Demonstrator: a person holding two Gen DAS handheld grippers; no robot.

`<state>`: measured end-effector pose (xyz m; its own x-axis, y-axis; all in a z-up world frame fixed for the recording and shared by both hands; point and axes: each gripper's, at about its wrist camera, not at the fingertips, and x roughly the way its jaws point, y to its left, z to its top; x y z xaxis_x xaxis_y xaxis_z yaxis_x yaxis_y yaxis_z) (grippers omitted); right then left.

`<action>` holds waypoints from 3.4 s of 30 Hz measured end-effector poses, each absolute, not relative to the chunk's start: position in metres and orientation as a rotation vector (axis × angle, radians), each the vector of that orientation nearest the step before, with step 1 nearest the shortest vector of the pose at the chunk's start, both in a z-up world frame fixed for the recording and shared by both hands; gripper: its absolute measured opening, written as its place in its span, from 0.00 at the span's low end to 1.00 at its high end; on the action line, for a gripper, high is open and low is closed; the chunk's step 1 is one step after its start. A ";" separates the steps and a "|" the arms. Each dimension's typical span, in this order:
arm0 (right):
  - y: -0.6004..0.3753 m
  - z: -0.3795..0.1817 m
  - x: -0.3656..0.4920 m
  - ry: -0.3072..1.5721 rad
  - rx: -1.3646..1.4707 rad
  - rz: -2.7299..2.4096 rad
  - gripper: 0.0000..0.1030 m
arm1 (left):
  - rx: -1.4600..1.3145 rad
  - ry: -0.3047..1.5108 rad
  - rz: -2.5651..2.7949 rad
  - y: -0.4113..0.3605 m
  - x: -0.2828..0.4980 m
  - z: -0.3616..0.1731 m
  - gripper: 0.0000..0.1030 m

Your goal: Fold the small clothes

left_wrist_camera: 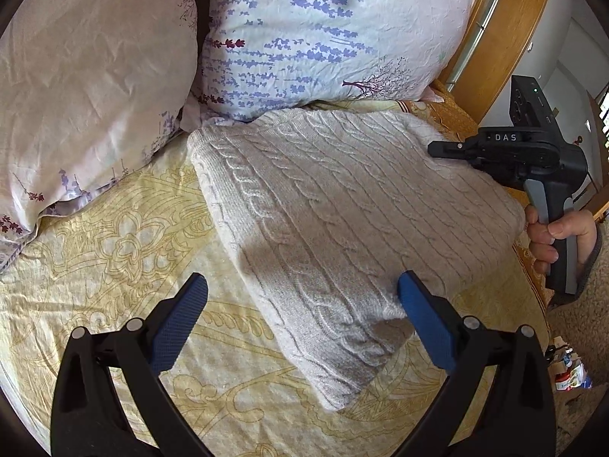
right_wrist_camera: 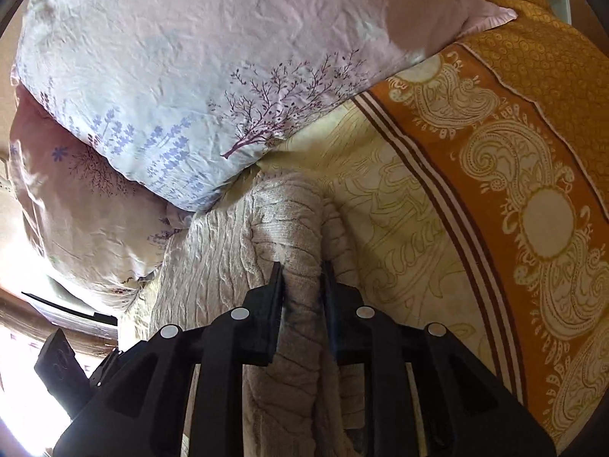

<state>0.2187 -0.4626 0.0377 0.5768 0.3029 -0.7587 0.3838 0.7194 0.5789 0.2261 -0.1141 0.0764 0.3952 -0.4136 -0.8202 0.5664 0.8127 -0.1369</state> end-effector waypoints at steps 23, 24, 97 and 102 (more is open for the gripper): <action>-0.435 0.062 0.121 0.921 0.822 -0.001 0.55 | 0.599 0.631 -0.620 -0.126 0.113 0.044 0.45; -0.434 0.061 0.122 0.922 0.818 0.000 0.55 | 0.605 0.626 -0.608 -0.125 0.114 0.042 0.43; -0.444 0.051 0.229 1.049 0.597 -0.146 0.11 | 0.289 1.007 -0.456 -0.167 0.232 0.074 0.98; -0.449 0.069 0.232 0.967 0.585 -0.189 0.09 | 0.253 1.023 -0.462 -0.165 0.233 0.075 0.98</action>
